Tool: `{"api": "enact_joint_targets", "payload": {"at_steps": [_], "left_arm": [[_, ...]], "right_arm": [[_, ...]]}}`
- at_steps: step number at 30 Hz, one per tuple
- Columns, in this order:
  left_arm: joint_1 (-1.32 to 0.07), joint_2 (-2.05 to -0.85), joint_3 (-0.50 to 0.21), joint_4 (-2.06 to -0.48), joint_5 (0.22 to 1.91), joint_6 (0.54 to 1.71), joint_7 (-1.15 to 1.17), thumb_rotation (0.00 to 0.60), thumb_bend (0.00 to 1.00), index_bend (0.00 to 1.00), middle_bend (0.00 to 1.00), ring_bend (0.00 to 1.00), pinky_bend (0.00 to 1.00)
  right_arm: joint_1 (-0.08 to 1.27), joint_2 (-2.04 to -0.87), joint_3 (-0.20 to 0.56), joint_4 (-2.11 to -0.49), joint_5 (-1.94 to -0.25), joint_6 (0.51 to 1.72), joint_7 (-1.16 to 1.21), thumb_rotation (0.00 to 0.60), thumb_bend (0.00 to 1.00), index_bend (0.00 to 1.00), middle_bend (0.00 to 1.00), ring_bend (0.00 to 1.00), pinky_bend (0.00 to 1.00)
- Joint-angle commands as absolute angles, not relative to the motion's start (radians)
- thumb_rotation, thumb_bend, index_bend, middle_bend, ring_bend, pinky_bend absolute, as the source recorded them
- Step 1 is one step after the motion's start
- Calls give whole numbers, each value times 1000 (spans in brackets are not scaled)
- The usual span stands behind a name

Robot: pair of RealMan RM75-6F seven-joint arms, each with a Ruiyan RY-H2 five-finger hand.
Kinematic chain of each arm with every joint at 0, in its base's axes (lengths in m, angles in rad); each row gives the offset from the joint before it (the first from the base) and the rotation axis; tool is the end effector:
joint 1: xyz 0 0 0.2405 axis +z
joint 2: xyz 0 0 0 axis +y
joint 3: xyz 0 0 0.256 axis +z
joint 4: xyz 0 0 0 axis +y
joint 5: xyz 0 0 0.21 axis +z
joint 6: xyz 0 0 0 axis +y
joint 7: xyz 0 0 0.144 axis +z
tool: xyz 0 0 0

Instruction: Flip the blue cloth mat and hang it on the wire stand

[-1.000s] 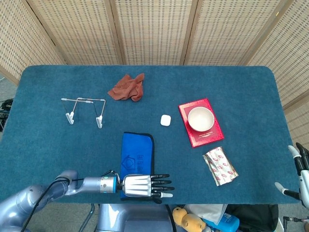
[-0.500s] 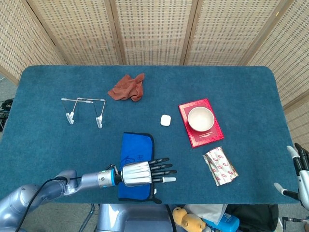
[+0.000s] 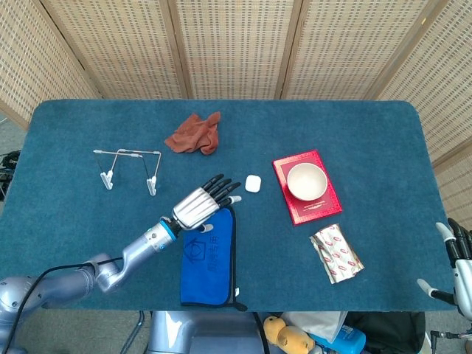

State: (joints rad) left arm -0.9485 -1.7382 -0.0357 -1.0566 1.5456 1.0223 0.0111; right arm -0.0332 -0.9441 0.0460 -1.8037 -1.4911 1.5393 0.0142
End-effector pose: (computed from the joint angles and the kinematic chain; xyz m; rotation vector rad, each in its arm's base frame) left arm -0.0989 0.3635 -0.0647 -2.1980 -0.5041 -1.1216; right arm -0.3012 -0.1431 0.2024 1.2786 -0.9591 0.8706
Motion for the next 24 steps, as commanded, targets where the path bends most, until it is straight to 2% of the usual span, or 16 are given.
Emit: {"api": "enact_joint_targets", "payload": {"at_steps": [1,7,13,24], "left_arm": [[-948,-1726,-105,-1074,1430,923,93,600,164,224,0,0,0],[-956,-1709,-163,-1101,1244,785,221,600,195,261,0,0,0],[-958,-1706,-189,-1120,1106,736,322,600,210,281,0,0,0],[-975,-1748,-197,-1076,1007,704,374,600,232,292,0,0,0]], "right_arm": [[-31,-945,46,-1804,-1489,1536,12,600,0,0,0,0,0],[-27,-946,48,-1803,-1478,1525,10,600,0,0,0,0,0],[-23,-946,49,-1802,-1472,1516,10,600,0,0,0,0,0],[-21,-948,49,-1802,-1469,1515,2,600,0,0,0,0,0]]}}
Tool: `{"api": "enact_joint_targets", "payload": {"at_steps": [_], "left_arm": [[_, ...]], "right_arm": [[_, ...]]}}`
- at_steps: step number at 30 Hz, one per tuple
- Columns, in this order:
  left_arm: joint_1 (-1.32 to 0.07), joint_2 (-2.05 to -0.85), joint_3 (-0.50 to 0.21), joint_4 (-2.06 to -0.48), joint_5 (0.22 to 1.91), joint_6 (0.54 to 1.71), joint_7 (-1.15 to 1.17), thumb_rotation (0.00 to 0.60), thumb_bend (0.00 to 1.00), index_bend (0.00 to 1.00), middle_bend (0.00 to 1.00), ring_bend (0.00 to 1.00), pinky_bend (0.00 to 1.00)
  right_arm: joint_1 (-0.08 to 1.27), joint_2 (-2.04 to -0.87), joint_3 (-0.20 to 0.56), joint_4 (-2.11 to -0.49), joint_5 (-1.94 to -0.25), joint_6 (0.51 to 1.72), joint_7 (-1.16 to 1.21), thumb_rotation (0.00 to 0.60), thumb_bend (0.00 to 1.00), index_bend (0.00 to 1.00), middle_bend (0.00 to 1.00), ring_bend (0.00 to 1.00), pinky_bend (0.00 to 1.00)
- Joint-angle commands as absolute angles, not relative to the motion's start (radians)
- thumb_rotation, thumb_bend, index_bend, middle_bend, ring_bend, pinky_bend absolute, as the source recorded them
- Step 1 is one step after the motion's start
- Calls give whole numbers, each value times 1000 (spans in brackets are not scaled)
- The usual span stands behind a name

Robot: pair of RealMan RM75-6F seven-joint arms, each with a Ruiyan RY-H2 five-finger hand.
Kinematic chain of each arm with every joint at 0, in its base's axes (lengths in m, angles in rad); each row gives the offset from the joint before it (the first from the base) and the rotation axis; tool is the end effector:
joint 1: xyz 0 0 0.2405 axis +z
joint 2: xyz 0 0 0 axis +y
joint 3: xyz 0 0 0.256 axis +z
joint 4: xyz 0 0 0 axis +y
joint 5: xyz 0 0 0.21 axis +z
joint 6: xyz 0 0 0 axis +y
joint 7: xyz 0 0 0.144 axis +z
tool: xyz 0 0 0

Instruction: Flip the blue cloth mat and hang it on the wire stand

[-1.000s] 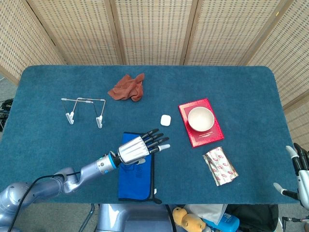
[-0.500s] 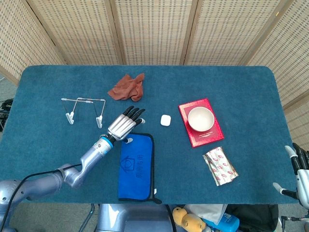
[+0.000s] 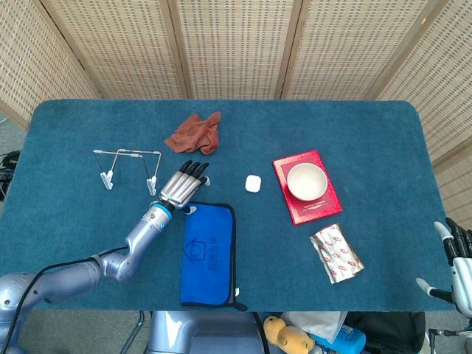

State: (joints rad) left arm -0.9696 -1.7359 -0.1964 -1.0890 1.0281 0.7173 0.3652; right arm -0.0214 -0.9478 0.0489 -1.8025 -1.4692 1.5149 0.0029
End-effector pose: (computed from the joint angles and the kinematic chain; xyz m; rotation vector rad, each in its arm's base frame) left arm -0.1198 0.4048 -0.0685 -2.0170 -0.8244 -0.7518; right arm -0.3035 -0.1469 0.1998 1.2817 -0.9709 0.8492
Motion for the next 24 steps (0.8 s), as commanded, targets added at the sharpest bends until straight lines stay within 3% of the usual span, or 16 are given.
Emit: {"api": "enact_joint_targets", "payload": {"at_steps": [1,10,24], "left_arm": [[-976,-1751,-195,-1074,1003,701,377,600,233,293,0,0,0],[-979,-1769,-188,-1060,982,697,388,600,239,294,0,0,0],[-983,-1772,-177,-1068,948,692,421,600,303,373,0,0,0]], "right_arm": [[-21,-948,50,-1803,-1468,1516,2,600,0,0,0,0,0],[-21,-948,50,-1800,-1467,1515,6,600,0,0,0,0,0],[-23,-946,48,-1801,-1472,1520,12,600,0,0,0,0,0]]}}
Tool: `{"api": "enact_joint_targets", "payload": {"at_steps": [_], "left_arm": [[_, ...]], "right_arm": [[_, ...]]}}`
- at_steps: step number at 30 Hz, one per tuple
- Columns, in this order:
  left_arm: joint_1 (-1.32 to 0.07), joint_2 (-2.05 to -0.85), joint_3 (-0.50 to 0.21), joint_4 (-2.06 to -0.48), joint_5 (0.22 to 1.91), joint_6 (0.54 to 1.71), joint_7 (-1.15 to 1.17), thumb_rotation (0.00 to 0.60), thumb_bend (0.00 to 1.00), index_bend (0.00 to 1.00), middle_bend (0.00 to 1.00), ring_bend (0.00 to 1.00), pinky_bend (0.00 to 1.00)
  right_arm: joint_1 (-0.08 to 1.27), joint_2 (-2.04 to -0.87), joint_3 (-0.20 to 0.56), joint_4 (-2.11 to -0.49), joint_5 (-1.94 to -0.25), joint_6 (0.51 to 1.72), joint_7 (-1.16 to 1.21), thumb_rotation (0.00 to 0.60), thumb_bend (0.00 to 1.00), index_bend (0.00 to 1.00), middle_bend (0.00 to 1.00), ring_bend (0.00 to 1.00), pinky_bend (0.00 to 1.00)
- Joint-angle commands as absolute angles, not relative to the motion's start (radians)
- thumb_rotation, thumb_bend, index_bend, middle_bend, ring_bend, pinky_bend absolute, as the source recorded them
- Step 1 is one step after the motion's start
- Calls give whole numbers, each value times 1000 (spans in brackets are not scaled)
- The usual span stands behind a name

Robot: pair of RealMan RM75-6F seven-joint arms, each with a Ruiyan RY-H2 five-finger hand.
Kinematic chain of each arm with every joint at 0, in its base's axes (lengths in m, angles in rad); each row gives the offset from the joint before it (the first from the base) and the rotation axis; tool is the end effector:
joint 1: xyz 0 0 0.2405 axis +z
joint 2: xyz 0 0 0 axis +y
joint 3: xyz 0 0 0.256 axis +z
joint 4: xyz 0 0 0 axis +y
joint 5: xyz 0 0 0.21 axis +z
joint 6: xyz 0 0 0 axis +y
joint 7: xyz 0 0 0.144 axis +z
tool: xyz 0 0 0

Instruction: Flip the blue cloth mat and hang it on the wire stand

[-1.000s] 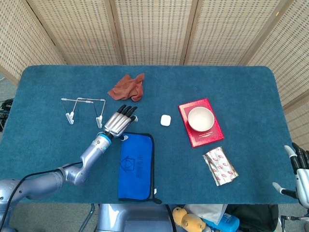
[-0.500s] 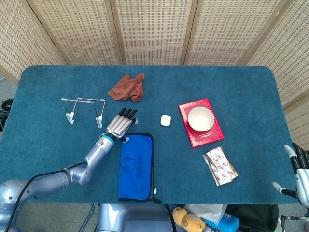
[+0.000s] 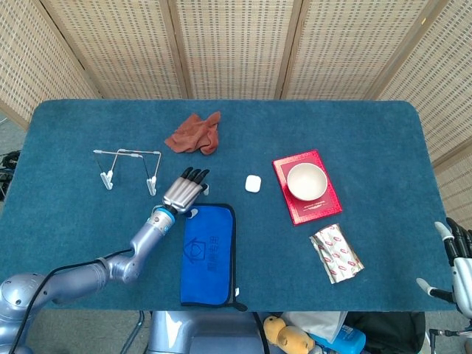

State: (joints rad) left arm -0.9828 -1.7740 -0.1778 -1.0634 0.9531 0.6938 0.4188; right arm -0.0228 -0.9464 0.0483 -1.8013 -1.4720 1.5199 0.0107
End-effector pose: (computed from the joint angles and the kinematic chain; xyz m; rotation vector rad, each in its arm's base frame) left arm -0.1236 0.3997 -0.0842 -2.0322 -0.8534 -0.6866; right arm -0.3034 -0.1464 0.2007 1.2787 -0.9707 0.8561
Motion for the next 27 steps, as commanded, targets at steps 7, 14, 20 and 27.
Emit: {"api": "enact_joint_targets", "payload": {"at_steps": [7,14,20,27], "left_arm": [[-983,-1758,-169,-1088,900,686,457,600,319,377,0,0,0],[-991,-1753,-162,-1108,847,690,497,600,321,385,0,0,0],[-994,-1749,-157,-1125,806,697,517,600,321,425,0,0,0],[-996,-1738,-146,-1154,769,718,549,600,321,475,0,0,0]], "right_arm": [[-24,-944,45,-1802,-1480,1523,15,600,0,0,0,0,0],[-25,-943,44,-1803,-1482,1524,17,600,0,0,0,0,0],[-25,-941,43,-1803,-1484,1523,21,600,0,0,0,0,0],[-26,-939,41,-1803,-1489,1525,26,600,0,0,0,0,0]]}}
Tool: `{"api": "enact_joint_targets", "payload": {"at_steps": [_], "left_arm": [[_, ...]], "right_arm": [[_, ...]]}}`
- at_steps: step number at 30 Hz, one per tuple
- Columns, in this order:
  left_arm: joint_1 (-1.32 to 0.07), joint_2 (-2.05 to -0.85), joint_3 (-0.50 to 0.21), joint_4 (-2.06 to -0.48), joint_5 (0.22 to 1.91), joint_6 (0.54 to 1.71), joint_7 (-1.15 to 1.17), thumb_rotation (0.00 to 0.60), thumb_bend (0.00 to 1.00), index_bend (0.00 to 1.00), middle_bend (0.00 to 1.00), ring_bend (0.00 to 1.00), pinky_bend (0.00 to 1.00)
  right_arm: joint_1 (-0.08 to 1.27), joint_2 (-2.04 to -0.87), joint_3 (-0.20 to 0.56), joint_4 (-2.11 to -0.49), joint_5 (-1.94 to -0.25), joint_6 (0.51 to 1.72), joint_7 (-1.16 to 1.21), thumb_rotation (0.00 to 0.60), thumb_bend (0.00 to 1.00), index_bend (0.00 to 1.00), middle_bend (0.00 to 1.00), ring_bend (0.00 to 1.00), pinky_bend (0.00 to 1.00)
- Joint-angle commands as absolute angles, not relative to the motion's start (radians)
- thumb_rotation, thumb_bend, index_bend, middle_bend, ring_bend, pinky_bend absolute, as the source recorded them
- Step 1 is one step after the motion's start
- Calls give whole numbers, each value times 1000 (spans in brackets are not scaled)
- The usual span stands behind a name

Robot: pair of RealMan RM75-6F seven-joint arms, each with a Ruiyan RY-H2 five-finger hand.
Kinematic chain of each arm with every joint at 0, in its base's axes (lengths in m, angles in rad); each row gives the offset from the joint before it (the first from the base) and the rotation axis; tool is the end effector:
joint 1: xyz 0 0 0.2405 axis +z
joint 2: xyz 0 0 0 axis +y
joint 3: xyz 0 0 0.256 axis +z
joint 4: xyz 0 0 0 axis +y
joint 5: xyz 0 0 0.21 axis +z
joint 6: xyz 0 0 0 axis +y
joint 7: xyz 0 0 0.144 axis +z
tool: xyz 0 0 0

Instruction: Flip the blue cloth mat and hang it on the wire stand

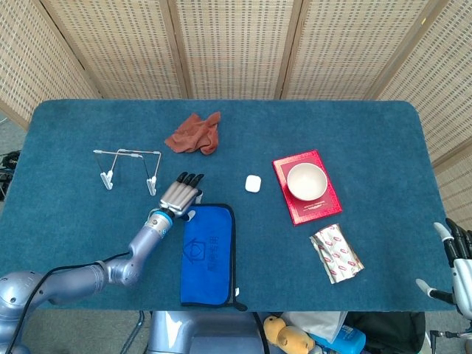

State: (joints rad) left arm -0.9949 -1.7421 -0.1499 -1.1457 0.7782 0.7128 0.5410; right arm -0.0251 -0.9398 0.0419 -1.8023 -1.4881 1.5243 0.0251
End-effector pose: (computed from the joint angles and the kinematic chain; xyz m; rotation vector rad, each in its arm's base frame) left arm -0.1298 0.3920 -0.0824 -2.0136 -0.9047 -0.6040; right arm -0.3020 -0.1446 0.2015 1.2877 -0.9741 0.8677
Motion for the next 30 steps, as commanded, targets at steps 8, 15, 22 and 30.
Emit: {"api": "enact_joint_targets", "payload": {"at_steps": [8,15,22,30], "left_arm": [[-1003,-1736,-137,-1173,720,729,579,600,321,495,0,0,0],[-1008,-1735,-134,-1187,703,735,584,600,325,583,0,0,0],[-1018,-1732,-133,-1204,682,752,602,600,325,677,0,0,0],[-1021,-1729,-125,-1211,674,762,610,600,361,695,0,0,0]], "right_arm": [[-29,-938,39,-1803,-1496,1532,29,600,0,0,0,0,0],[-30,-938,38,-1803,-1498,1534,29,600,0,0,0,0,0],[-30,-938,39,-1803,-1498,1536,29,600,0,0,0,0,0],[-30,-937,38,-1803,-1499,1535,29,600,0,0,0,0,0]]}}
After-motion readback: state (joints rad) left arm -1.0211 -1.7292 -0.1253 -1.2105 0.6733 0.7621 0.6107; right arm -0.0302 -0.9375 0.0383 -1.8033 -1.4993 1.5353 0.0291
